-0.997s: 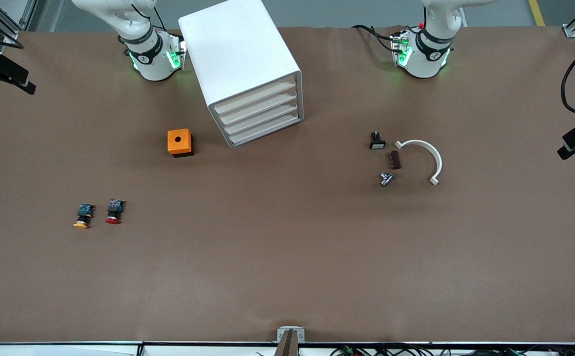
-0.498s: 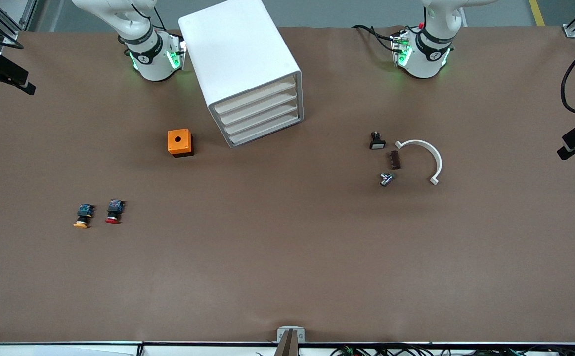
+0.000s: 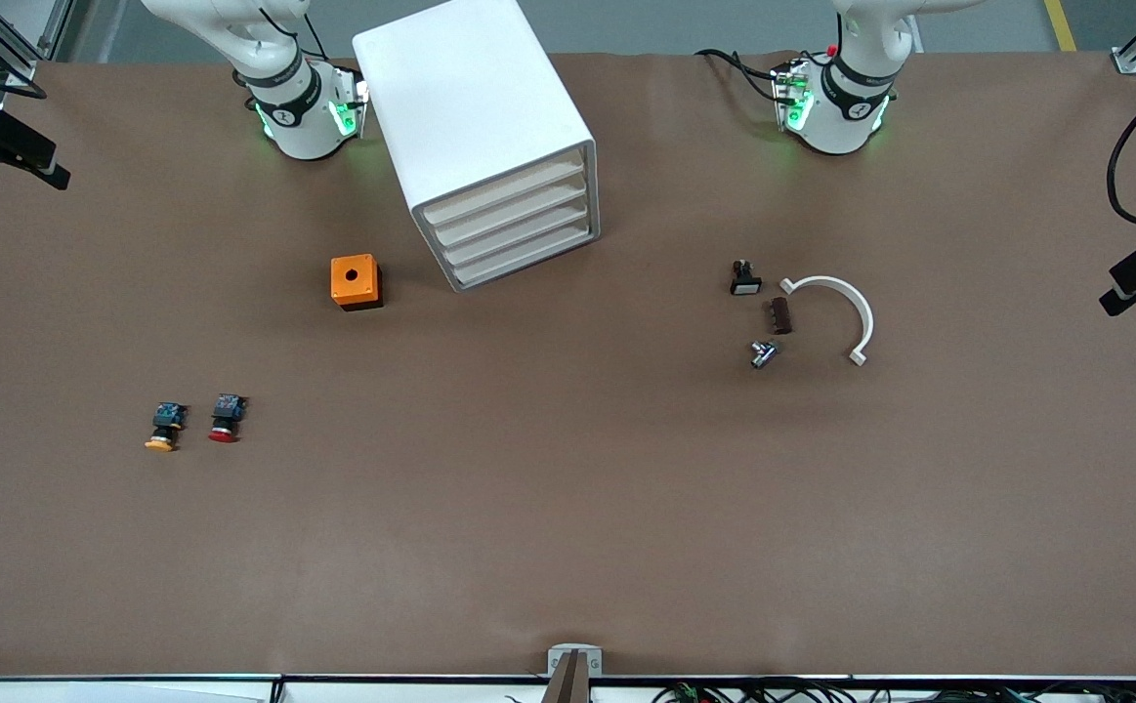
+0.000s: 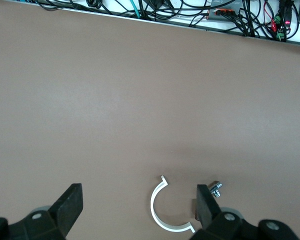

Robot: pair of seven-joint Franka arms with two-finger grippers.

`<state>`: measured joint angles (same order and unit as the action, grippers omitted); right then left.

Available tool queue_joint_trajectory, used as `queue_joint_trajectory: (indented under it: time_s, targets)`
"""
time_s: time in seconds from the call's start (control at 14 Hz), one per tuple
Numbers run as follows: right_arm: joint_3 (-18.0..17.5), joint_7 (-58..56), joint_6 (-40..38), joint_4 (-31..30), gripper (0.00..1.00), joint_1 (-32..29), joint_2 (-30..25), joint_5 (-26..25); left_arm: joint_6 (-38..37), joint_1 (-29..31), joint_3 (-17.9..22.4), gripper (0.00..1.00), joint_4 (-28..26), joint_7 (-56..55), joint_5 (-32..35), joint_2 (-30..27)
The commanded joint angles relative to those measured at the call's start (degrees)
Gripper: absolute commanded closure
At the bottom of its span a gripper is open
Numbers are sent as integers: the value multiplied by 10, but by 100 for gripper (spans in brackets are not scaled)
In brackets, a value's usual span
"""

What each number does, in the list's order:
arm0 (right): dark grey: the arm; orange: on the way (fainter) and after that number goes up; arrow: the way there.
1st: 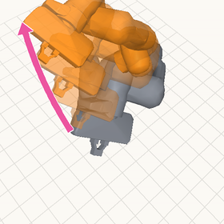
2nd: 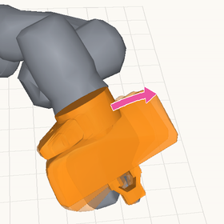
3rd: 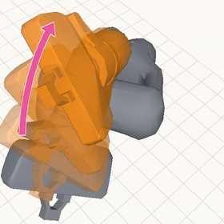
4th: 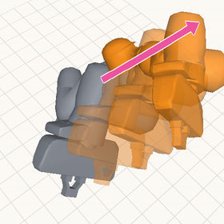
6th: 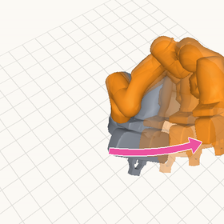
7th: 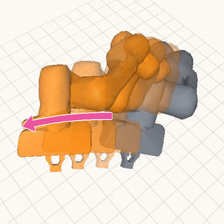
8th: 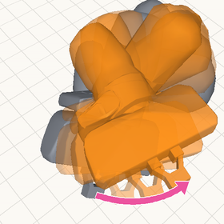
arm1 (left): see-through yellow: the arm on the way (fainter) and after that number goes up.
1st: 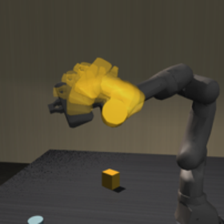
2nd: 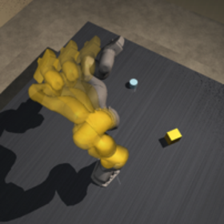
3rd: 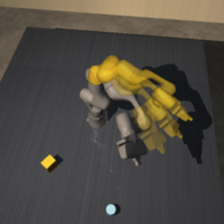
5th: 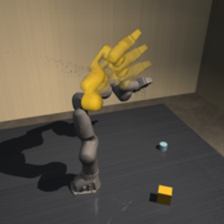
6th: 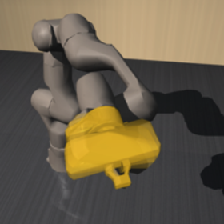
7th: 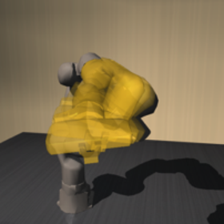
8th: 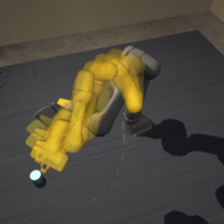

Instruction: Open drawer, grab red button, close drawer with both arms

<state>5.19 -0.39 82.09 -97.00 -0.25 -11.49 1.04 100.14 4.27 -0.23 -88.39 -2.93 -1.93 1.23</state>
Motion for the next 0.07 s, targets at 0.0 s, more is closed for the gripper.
queue_joint_trajectory:
  time_s: [0.0]
  targets:
    - [1,-3,9,-13,0,1,-13,-4,-12,-1,-1,0,14,3,3,3]
